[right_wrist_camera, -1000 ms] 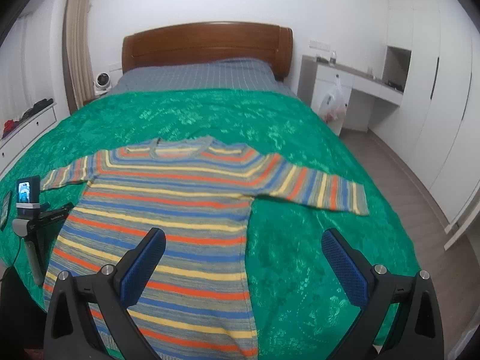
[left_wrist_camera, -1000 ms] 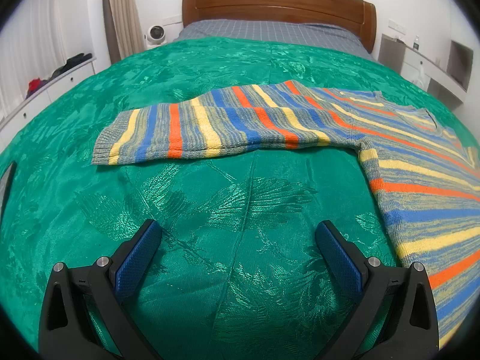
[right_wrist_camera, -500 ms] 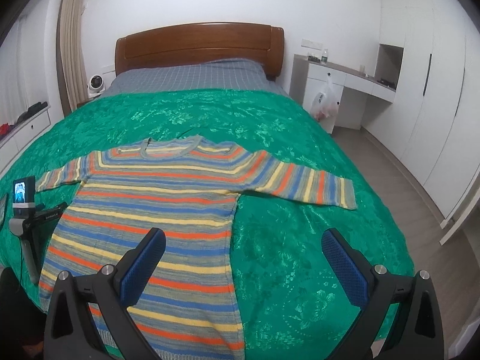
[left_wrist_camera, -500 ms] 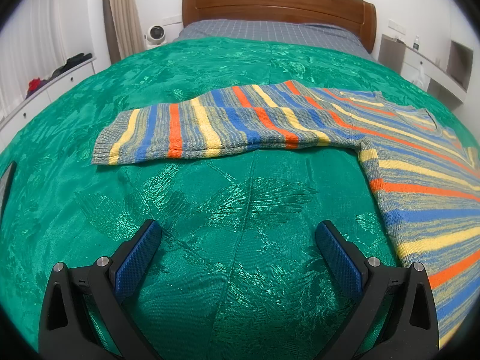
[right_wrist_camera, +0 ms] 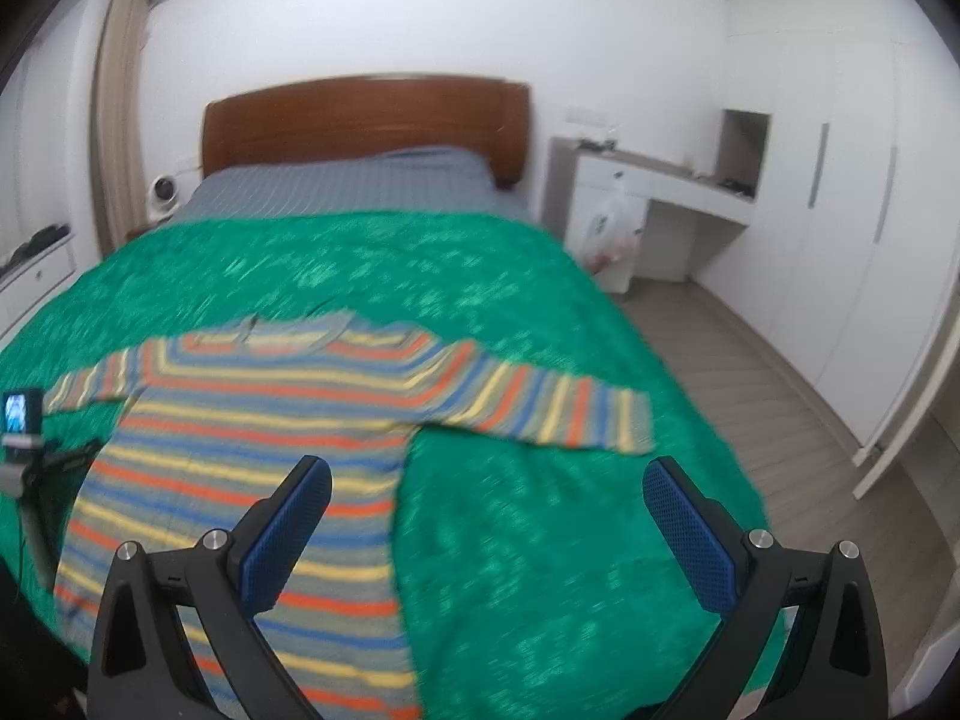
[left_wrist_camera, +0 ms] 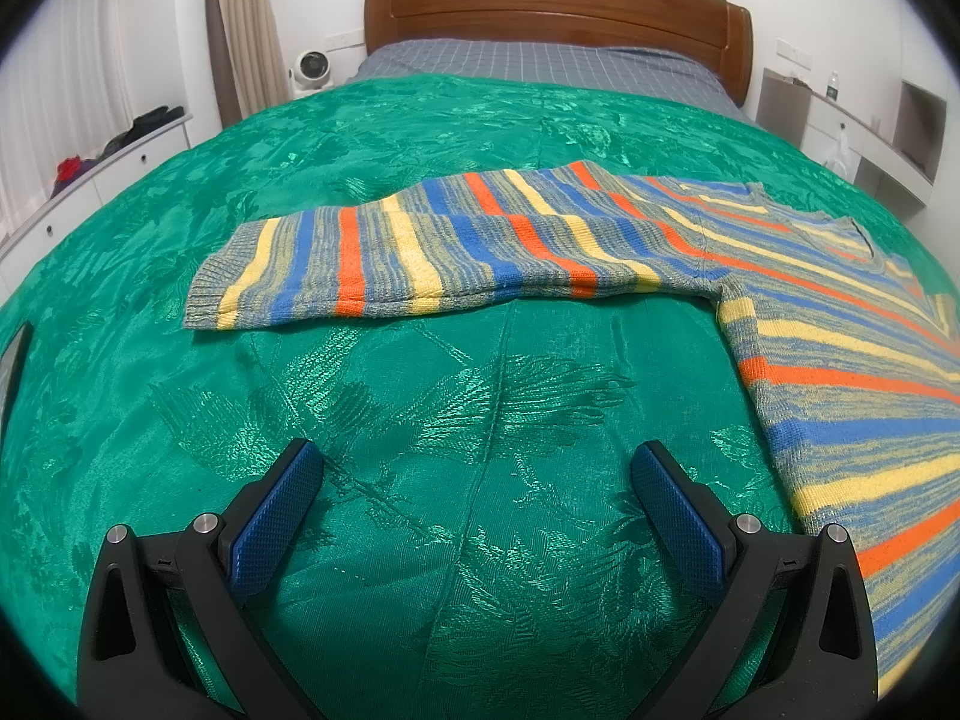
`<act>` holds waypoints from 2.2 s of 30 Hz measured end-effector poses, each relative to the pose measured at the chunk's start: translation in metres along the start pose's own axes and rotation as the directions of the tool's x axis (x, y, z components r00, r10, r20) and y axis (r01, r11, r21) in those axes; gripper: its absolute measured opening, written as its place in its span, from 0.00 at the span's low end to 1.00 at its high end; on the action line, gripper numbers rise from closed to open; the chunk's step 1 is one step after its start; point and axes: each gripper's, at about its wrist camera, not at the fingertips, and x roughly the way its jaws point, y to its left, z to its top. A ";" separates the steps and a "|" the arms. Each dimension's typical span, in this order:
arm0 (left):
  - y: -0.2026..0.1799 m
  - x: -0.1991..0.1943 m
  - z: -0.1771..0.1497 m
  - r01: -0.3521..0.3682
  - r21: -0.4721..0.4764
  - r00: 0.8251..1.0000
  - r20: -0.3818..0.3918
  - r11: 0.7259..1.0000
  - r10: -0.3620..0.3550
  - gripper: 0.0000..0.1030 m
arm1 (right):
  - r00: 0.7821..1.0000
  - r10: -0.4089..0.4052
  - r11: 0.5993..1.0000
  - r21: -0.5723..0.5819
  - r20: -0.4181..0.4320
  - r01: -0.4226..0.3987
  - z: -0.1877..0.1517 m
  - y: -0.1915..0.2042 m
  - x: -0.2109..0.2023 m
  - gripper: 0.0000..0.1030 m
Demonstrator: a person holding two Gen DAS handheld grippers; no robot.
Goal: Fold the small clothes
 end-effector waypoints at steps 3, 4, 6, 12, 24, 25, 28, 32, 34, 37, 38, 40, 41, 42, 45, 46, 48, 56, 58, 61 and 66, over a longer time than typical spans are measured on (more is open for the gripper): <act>0.000 0.000 0.000 0.000 0.000 1.000 0.000 1.000 0.000 1.00 | 1.000 -0.017 0.999 0.035 -0.007 0.017 0.005 -0.018 0.005 0.99; 0.000 0.000 0.000 0.000 0.000 1.000 0.000 1.000 0.000 1.00 | 1.000 -0.017 0.998 0.056 -0.021 0.018 0.004 -0.023 0.009 0.99; 0.000 0.000 0.000 0.000 0.000 1.000 0.000 1.000 0.000 1.00 | 0.999 0.008 0.995 0.104 -0.037 -0.005 0.002 -0.031 0.011 0.99; 0.000 0.000 0.000 0.000 0.000 1.000 0.000 1.000 0.000 1.00 | 0.996 0.054 0.991 0.129 -0.066 -0.045 -0.013 -0.046 0.012 0.99; -0.001 0.003 0.000 0.002 0.007 1.000 -0.017 1.000 -0.002 1.00 | 0.986 0.109 0.968 0.237 -0.123 -0.078 -0.026 -0.066 0.030 0.99; -0.002 0.003 0.001 0.000 0.012 1.000 -0.025 1.000 0.000 1.00 | 0.986 0.116 0.967 0.239 -0.122 -0.084 -0.027 -0.063 0.031 0.99; -0.003 0.005 0.005 0.007 0.034 0.998 -0.067 0.999 -0.005 1.00 | 0.982 0.134 0.964 0.247 -0.134 -0.098 -0.030 -0.058 0.034 0.99; 0.003 0.008 0.010 0.034 -0.022 0.991 -0.131 0.999 -0.037 1.00 | 0.978 0.148 0.965 0.239 -0.148 -0.110 -0.031 -0.048 0.035 0.99; 0.002 0.008 0.011 0.024 -0.038 0.989 -0.146 0.999 -0.029 1.00 | 0.978 0.148 0.967 0.228 -0.146 -0.112 -0.029 -0.044 0.034 0.99; -0.001 0.012 0.015 0.009 -0.031 0.983 -0.184 0.999 -0.015 1.00 | 0.975 0.159 0.967 0.222 -0.152 -0.123 -0.029 -0.035 0.034 0.99; -0.002 0.012 0.016 0.009 -0.035 0.982 -0.189 0.999 -0.016 1.00 | 0.974 0.164 0.967 0.220 -0.156 -0.128 -0.029 -0.033 0.035 0.99; -0.001 0.011 0.016 0.008 -0.035 0.983 -0.185 0.999 -0.014 1.00 | 0.970 0.176 0.968 0.210 -0.166 -0.140 -0.030 -0.026 0.038 0.99; -0.001 0.010 0.016 0.004 -0.033 0.983 -0.181 0.999 -0.010 1.00 | 0.969 0.181 0.968 0.205 -0.171 -0.145 -0.031 -0.024 0.039 0.99; -0.002 0.007 0.016 -0.004 -0.030 0.984 -0.179 1.000 -0.001 1.00 | 0.966 0.188 0.969 0.196 -0.178 -0.153 -0.031 -0.019 0.041 0.99; -0.001 -0.006 0.016 0.008 -0.037 0.984 -0.178 0.999 -0.015 0.99 | 0.960 0.216 0.965 0.187 -0.179 -0.182 -0.031 -0.013 0.044 0.99; 0.000 -0.016 0.017 0.033 -0.045 0.984 -0.171 0.998 -0.040 0.99 | 0.955 0.233 0.961 0.192 -0.181 -0.198 -0.031 -0.013 0.047 0.99; 0.001 -0.038 0.019 0.073 -0.059 0.987 -0.142 0.996 -0.081 0.99 | 0.941 0.277 0.948 0.215 -0.195 -0.234 -0.027 -0.021 0.057 0.99; -0.002 -0.122 0.031 0.149 -0.076 0.989 -0.005 0.986 -0.150 0.99 | 0.961 0.184 0.965 0.225 -0.205 -0.137 0.040 -0.149 0.166 0.99; -0.002 -0.132 0.030 0.151 -0.091 0.988 0.006 0.984 -0.151 0.99 | 0.928 0.270 0.920 0.353 -0.257 -0.170 0.040 -0.187 0.209 0.97; 0.001 -0.140 0.026 0.158 -0.126 0.987 0.000 0.979 -0.160 0.99 | 0.883 0.374 0.809 0.566 -0.285 -0.159 0.024 -0.230 0.257 0.72; 0.008 -0.137 0.016 0.108 -0.140 0.993 -0.038 0.984 -0.114 0.99 | 0.815 0.468 0.717 0.686 -0.342 -0.124 -0.002 -0.245 0.297 0.60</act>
